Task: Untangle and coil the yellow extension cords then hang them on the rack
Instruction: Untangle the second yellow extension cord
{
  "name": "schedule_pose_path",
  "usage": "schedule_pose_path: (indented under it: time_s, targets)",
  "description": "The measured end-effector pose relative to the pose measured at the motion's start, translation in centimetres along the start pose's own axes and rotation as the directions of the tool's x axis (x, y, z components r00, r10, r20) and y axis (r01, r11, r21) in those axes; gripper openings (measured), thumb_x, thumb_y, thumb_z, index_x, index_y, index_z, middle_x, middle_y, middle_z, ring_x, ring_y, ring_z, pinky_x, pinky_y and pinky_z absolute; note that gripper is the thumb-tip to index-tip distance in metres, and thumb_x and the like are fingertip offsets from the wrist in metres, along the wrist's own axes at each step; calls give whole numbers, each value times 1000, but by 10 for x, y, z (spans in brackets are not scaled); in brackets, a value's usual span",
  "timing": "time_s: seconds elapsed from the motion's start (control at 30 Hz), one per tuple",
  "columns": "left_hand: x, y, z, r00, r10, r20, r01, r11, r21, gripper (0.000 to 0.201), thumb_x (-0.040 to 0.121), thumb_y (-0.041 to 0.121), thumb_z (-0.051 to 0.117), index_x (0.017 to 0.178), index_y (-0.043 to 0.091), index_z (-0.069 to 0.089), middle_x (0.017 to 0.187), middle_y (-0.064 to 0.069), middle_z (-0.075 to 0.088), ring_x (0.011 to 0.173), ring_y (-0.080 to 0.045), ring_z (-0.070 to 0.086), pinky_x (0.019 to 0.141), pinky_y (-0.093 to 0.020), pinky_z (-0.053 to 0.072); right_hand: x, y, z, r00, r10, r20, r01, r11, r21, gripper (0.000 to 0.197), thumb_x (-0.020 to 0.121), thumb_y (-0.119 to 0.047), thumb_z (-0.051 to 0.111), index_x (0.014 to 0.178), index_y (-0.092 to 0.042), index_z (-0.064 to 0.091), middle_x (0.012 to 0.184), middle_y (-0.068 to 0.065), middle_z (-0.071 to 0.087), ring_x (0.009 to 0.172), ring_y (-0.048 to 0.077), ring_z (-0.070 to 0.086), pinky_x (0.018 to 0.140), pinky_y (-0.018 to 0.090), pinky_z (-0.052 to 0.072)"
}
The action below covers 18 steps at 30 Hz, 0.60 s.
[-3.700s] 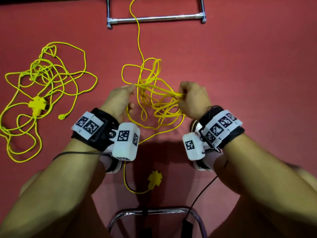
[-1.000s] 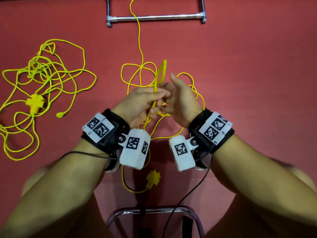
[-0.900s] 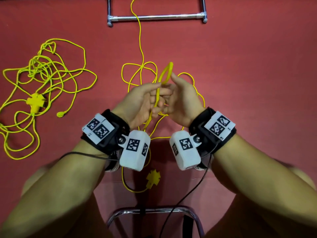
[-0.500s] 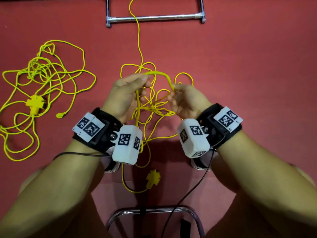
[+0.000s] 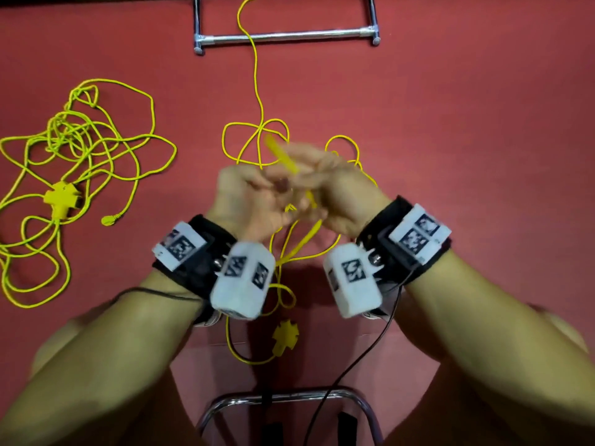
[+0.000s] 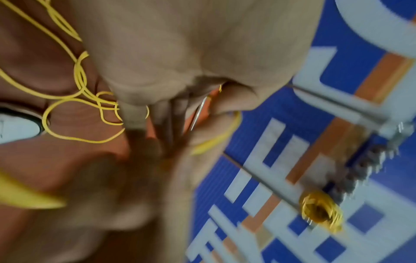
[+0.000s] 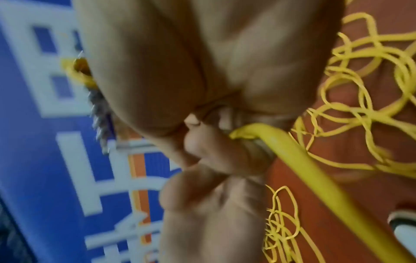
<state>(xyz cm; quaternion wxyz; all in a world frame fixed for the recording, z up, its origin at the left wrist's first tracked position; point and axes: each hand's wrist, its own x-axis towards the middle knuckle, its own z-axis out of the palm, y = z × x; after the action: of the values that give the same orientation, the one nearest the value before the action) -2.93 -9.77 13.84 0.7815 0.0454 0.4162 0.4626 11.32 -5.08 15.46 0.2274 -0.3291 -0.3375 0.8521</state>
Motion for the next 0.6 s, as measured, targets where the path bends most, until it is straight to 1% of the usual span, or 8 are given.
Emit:
schedule_pose_path:
  time_s: [0.1, 0.17, 0.23, 0.3, 0.37, 0.47, 0.53, 0.6]
  targets:
    - [5, 15, -10, 991, 59, -124, -85, 973, -215, 56, 69, 21, 50, 113, -13, 53, 101, -21, 69, 83, -35, 65, 74, -42, 52, 1, 22, 3, 992, 123, -41, -129, 902, -412, 31, 90, 12, 51, 96, -17, 61, 86, 6, 70, 47, 13, 63, 37, 21, 46]
    - [10, 13, -12, 961, 62, -268, -113, 977, -181, 35, 93, 30, 45, 99, -3, 54, 76, -12, 65, 60, -21, 63, 61, -29, 54, 3, 24, -1, 979, 157, -131, -204, 788, -581, 23, 90, 3, 57, 87, -19, 63, 82, 5, 68, 55, 14, 65, 54, 31, 57]
    - [14, 6, -8, 931, 108, -348, -92, 994, 62, 41, 106, 41, 36, 92, 8, 54, 55, 2, 48, 38, -10, 41, 47, -18, 44, 6, 21, -5, 969, 113, -218, -231, 720, -655, 11, 89, -14, 61, 80, -20, 65, 75, 0, 66, 62, 14, 66, 64, 34, 58]
    - [15, 2, -7, 941, 145, -307, -71, 968, 239, 38, 107, 39, 34, 91, 13, 56, 50, 7, 39, 36, -6, 28, 45, -18, 38, 12, 19, -11, 910, 56, -410, -278, 817, -506, 15, 89, -25, 58, 83, -12, 63, 78, 7, 68, 67, 22, 68, 62, 34, 56]
    - [8, 2, -2, 983, 85, -164, -24, 939, 343, 34, 106, 32, 36, 88, 13, 58, 50, 8, 35, 35, -5, 25, 44, -19, 34, 18, 19, -20, 846, 122, -520, -331, 883, -333, 34, 97, -38, 47, 86, -8, 59, 83, 12, 67, 71, 27, 68, 59, 32, 55]
    - [-2, -10, 11, 997, -69, 46, 38, 877, 479, 25, 97, 22, 44, 86, 6, 61, 51, 4, 37, 35, -6, 28, 43, -21, 36, 25, 25, -30, 877, 315, -363, -375, 921, -104, 56, 98, -58, 39, 91, -6, 58, 72, 9, 58, 60, 24, 59, 55, 31, 56]
    - [-5, -23, 16, 988, -139, 66, 74, 803, 592, 25, 97, 16, 46, 84, 4, 64, 52, 1, 39, 39, -9, 30, 46, -24, 36, 27, 25, -27, 896, 332, -295, -314, 943, 106, 42, 102, -42, 45, 106, -2, 57, 69, 11, 63, 54, 23, 62, 48, 27, 53]
    - [-4, -30, 17, 983, -183, -12, 153, 781, 605, 27, 96, 17, 49, 82, 5, 68, 55, -2, 44, 43, -13, 36, 47, -24, 41, 31, 21, -24, 886, 238, -398, -130, 951, 279, 22, 104, -17, 43, 116, -2, 53, 74, 8, 70, 55, 18, 68, 47, 26, 54]
